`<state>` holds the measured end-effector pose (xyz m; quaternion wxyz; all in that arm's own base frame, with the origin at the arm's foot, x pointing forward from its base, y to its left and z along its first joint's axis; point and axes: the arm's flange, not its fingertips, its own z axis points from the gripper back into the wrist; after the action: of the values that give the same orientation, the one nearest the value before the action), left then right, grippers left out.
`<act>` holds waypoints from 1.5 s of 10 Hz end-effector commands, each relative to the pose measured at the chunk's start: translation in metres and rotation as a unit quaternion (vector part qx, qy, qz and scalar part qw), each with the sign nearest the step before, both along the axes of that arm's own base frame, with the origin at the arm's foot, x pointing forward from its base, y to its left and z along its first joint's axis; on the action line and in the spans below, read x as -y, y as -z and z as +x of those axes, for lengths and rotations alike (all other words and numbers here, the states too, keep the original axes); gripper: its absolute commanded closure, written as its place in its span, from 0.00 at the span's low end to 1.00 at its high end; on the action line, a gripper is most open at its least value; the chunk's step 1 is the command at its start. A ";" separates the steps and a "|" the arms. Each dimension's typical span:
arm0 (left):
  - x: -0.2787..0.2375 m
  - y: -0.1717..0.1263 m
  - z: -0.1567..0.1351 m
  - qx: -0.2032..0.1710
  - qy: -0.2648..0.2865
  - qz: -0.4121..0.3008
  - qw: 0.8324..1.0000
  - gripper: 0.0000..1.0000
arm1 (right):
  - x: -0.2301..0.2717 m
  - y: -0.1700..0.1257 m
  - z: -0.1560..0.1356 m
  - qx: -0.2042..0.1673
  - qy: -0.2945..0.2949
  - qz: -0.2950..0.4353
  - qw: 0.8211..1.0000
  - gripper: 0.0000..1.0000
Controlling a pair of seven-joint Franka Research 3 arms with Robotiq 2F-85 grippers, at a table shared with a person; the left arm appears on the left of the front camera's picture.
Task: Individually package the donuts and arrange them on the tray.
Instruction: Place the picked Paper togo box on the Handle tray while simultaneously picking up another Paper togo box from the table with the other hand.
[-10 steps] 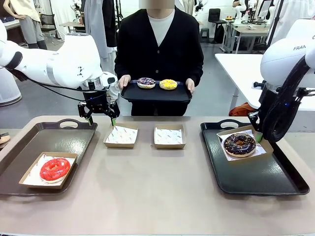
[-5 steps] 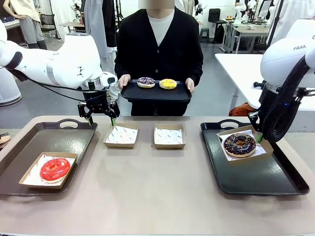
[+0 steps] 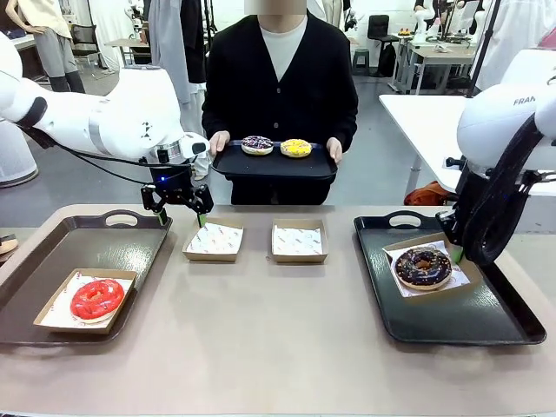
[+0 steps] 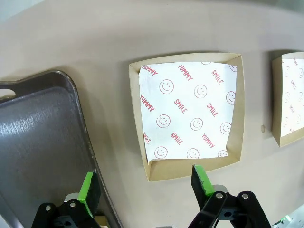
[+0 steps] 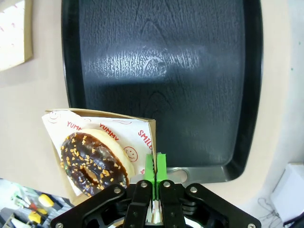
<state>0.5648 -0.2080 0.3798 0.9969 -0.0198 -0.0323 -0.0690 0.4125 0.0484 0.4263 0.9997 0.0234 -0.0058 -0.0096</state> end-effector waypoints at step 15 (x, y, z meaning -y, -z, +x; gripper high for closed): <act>0.013 0.039 0.033 -0.038 -0.015 -0.001 0.999 0.00 | -0.005 0.077 0.008 0.002 -0.016 -0.003 1.000 0.98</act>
<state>0.5933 -0.2195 0.3405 0.9978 -0.0234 -0.0023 -0.0624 0.4183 0.0549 0.3532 0.9998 0.0205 -0.0007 0.0073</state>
